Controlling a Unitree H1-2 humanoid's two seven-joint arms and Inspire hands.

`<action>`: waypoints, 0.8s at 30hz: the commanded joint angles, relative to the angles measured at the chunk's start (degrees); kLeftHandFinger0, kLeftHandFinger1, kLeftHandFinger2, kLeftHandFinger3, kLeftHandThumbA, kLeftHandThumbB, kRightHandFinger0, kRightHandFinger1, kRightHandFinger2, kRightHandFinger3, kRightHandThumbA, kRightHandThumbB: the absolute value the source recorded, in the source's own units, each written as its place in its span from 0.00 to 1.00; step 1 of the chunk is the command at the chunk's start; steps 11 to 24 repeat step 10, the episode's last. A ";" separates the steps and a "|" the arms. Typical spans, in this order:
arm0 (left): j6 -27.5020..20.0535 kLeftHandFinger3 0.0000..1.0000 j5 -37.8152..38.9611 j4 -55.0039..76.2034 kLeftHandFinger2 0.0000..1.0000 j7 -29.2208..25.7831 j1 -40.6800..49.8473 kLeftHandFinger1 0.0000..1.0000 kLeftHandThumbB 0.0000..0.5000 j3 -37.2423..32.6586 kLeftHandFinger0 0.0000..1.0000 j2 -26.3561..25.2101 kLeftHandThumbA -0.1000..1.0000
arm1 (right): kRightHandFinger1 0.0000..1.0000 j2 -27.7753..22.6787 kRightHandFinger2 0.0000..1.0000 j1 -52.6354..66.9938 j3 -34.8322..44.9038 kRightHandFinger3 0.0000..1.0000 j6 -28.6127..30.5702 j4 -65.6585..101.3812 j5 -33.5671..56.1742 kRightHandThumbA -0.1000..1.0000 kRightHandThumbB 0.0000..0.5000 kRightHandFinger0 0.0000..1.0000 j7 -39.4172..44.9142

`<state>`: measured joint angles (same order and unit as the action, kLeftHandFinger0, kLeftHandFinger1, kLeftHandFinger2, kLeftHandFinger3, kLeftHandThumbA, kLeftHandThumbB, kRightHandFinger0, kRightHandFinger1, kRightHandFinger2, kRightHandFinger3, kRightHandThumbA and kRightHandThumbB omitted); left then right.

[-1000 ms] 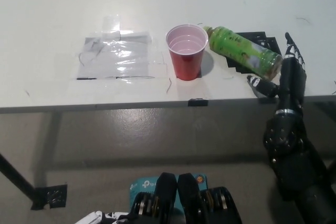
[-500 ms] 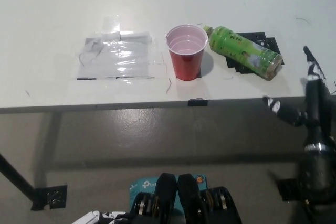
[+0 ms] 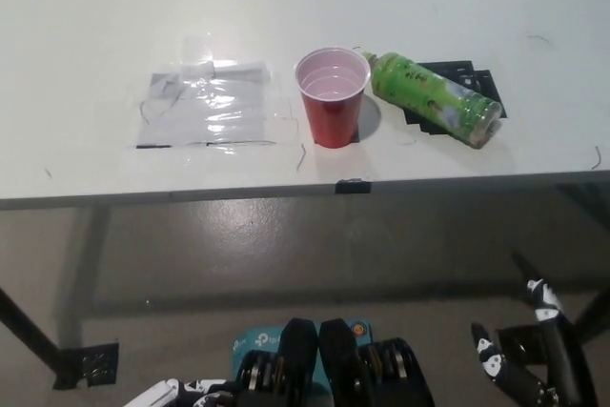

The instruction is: The robot uses its right hand to pick up a bottle kept in the middle of the desk and tilt it into a cup kept next to it to pour water out

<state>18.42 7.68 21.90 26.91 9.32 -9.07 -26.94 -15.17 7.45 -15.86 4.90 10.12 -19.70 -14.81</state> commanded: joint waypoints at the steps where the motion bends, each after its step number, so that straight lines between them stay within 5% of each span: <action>1: -1.58 1.00 0.51 1.07 0.88 0.62 -0.27 0.89 0.95 0.47 0.86 -0.93 1.00 | 0.54 -2.07 0.97 -3.31 0.03 1.00 5.06 -1.23 4.85 0.18 0.44 0.40 7.13; 4: -1.58 1.00 0.47 0.62 0.88 0.59 -1.24 0.89 0.96 0.50 0.85 -0.77 1.00 | 0.44 -2.75 0.77 -4.77 0.16 0.93 4.75 -2.46 5.69 0.20 0.42 0.31 9.57; 5: -1.23 1.00 0.10 1.02 0.89 0.60 -1.32 0.89 0.98 0.29 0.86 -0.97 1.00 | 0.39 -4.05 0.60 -5.19 -0.39 0.91 2.04 -2.05 5.56 0.23 0.37 0.31 12.20; 7: -1.38 1.00 0.34 0.91 0.90 0.79 -1.61 0.90 0.98 0.38 0.86 -1.07 1.00 | 0.35 -5.06 0.51 -6.11 -0.68 0.88 0.66 -2.28 4.43 0.26 0.37 0.29 14.05; 24: -0.72 1.00 0.33 1.23 0.90 0.63 -1.71 0.91 0.98 0.40 0.87 -1.04 1.00 | 0.38 -6.22 0.51 -6.79 -1.14 0.85 -1.79 -2.18 4.89 0.31 0.35 0.33 16.89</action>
